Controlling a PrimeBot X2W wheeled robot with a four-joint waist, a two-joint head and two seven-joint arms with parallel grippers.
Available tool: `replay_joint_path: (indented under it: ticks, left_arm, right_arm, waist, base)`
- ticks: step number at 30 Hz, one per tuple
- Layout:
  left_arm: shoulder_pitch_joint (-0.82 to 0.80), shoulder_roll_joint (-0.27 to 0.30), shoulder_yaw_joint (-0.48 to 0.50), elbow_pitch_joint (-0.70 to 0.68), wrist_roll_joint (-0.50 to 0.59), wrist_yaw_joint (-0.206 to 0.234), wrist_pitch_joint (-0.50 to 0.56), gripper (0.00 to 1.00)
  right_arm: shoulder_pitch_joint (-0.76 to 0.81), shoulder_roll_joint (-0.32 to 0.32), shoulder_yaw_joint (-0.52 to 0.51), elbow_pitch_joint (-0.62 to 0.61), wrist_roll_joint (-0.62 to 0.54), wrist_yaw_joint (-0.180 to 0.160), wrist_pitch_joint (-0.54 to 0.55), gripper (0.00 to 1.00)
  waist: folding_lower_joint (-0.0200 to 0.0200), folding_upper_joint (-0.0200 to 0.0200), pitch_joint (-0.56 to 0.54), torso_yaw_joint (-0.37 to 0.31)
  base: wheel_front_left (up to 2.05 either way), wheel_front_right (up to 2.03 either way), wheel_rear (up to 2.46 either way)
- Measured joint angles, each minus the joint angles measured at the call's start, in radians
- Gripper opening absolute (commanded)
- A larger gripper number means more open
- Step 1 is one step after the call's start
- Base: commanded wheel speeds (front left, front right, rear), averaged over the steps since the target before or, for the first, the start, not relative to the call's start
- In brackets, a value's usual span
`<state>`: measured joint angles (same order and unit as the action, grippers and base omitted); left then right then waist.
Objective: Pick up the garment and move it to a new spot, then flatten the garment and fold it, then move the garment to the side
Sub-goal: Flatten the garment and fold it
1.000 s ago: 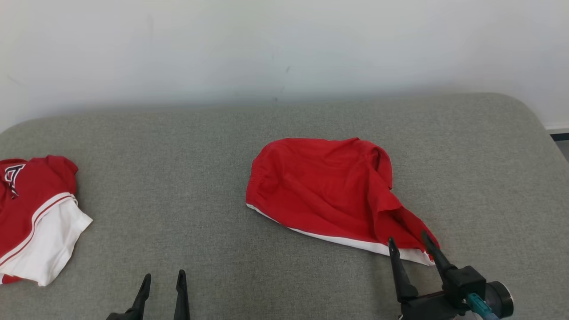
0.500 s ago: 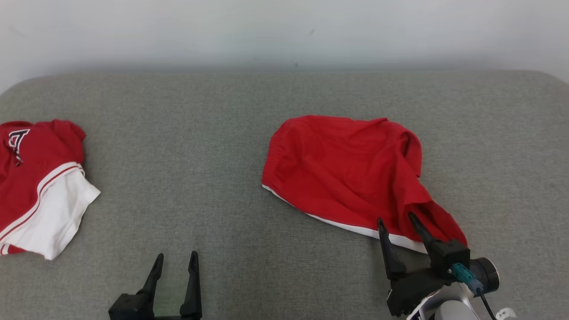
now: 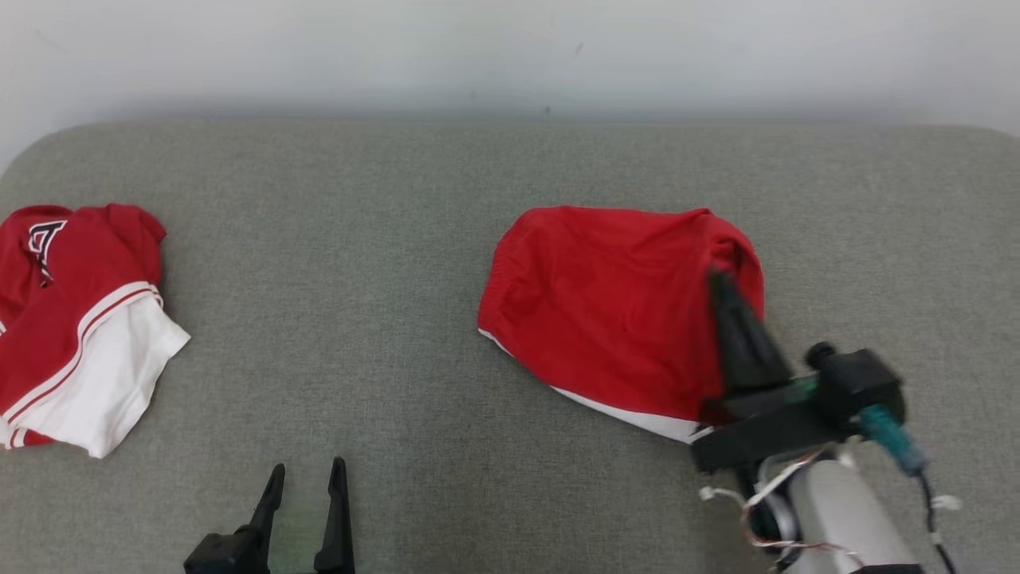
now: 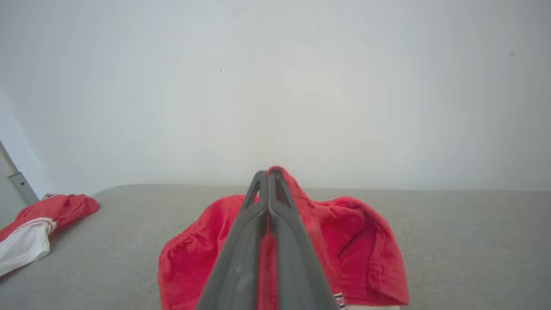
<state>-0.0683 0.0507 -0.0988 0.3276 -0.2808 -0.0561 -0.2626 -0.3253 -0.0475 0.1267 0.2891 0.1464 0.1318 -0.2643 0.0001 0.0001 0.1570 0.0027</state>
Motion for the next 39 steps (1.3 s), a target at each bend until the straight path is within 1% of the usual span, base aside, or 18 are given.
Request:
replay_joint_path:
  ticks: [2,3,8,13,15,16,17,19,22,23,25,27,28,29,32,36,39]
  left_arm:
    - [0.007,0.0,-0.001,0.005,-0.006,-0.001,0.0,1.0]
    - [0.006,0.0,-0.009,0.006,-0.007,-0.005,0.0,1.0]
    - [-0.03,0.0,-0.042,0.005,-0.008,-0.012,0.0,1.0]
    - [-0.073,-0.001,-0.072,0.004,0.0,-0.019,0.0,1.0]
    - [-0.083,-0.001,-0.082,0.006,0.004,-0.023,0.0,1.0]
    - [-0.086,-0.001,-0.085,0.006,0.004,-0.023,0.0,1.0]
    - [-0.087,-0.001,-0.088,0.007,0.004,-0.023,0.0,1.0]
    - [-0.088,-0.001,-0.09,0.007,0.004,-0.023,0.0,1.0]
    - [-0.088,-0.001,-0.089,0.009,0.004,-0.014,0.0,1.0]
    - [-0.087,-0.001,-0.087,0.009,0.004,-0.014,0.0,1.0]
    - [-0.084,-0.001,-0.078,0.005,0.004,-0.008,0.0,1.0]
    - [-0.077,-0.001,-0.063,-0.003,0.003,-0.006,0.0,1.0]
    - [-0.075,-0.001,-0.055,-0.007,0.003,-0.006,0.0,1.0]
    - [-0.074,-0.001,-0.048,-0.013,0.004,-0.006,0.0,1.0]
    - [-0.076,-0.001,-0.04,-0.031,0.008,-0.01,0.0,1.0]
    - [-0.1,-0.001,-0.037,-0.045,0.025,-0.016,0.0,1.0]
    - [-0.125,-0.001,-0.049,-0.042,0.041,-0.026,0.0,1.0]
  right_arm:
    - [-0.008,-0.003,-0.056,-0.016,0.016,0.0,0.0,0.0]
    - [-0.018,-0.014,-0.094,0.015,-0.012,0.0,0.0,0.0]
    - [-0.118,-0.066,-0.191,0.133,-0.055,0.0,0.0,0.0]
    - [-0.203,-0.127,-0.315,0.31,-0.125,0.0,0.0,0.0]
    - [-0.228,-0.136,-0.379,0.401,-0.164,0.0,0.0,0.0]
    - [-0.235,-0.14,-0.409,0.44,-0.187,0.0,0.0,0.44]
    - [-0.243,-0.141,-0.437,0.48,-0.213,0.0,0.0,1.0]
    - [-0.253,-0.139,-0.477,0.519,-0.252,0.0,0.0,1.0]
    - [-0.253,-0.117,-0.52,0.522,-0.293,0.0,0.0,1.0]
    - [-0.24,-0.106,-0.524,0.5,-0.296,0.0,0.0,1.0]
    - [-0.2,-0.094,-0.497,0.447,-0.3,0.0,0.0,1.0]
    - [-0.149,-0.076,-0.483,0.392,-0.281,0.0,0.0,1.0]
    - [-0.117,-0.07,-0.47,0.362,-0.269,0.0,0.0,1.0]
    - [-0.06,-0.053,-0.453,0.28,-0.232,0.0,0.0,1.0]
    - [0.028,-0.039,-0.332,0.169,-0.203,0.0,0.0,1.0]
    - [0.109,-0.023,-0.223,0.062,-0.16,0.0,0.0,1.0]
    - [0.139,-0.014,-0.187,0.015,-0.131,0.0,0.0,1.0]
  waist:
    - [-0.0001,0.0,-0.006,-0.009]
    - [-0.0002,0.0,-0.008,-0.016]
    - [-0.0002,0.0,0.011,-0.012]
    - [-0.0001,0.0,0.048,0.017]
    - [0.0,0.0,0.064,0.033]
    - [0.0,0.0,0.071,0.041]
    - [0.0,0.0,0.077,0.048]
    - [0.0,0.0,0.088,0.061]
    - [0.0001,0.0001,0.094,0.069]
    - [0.0001,0.0001,0.092,0.068]
    - [-0.0001,0.0,0.086,0.063]
    - [-0.0001,0.0,0.079,0.052]
    - [0.0,0.0,0.076,0.044]
    - [0.0,0.0001,0.067,0.026]
    - [-0.0003,-0.0001,0.049,-0.01]
    - [-0.0002,-0.0001,0.036,-0.06]
    - [-0.0002,-0.0001,0.033,-0.097]
  base:
    - [0.0,0.0,0.0]
    - [0.0,0.0,0.0]
    - [0.0,0.0,0.0]
    - [0.0,0.0,0.0]
    - [0.0,0.0,0.0]
    - [0.0,0.0,0.0]
    - [0.0,0.0,0.0]
    - [0.0,0.0,0.0]
    - [0.0,0.0,0.0]
    - [0.0,0.0,0.0]
    - [0.0,0.0,0.0]
    - [0.0,0.0,0.0]
    - [0.0,0.0,0.0]
    - [0.0,0.0,0.0]
    - [0.0,0.0,0.0]
    - [0.0,0.0,0.0]
    - [0.0,0.0,0.0]
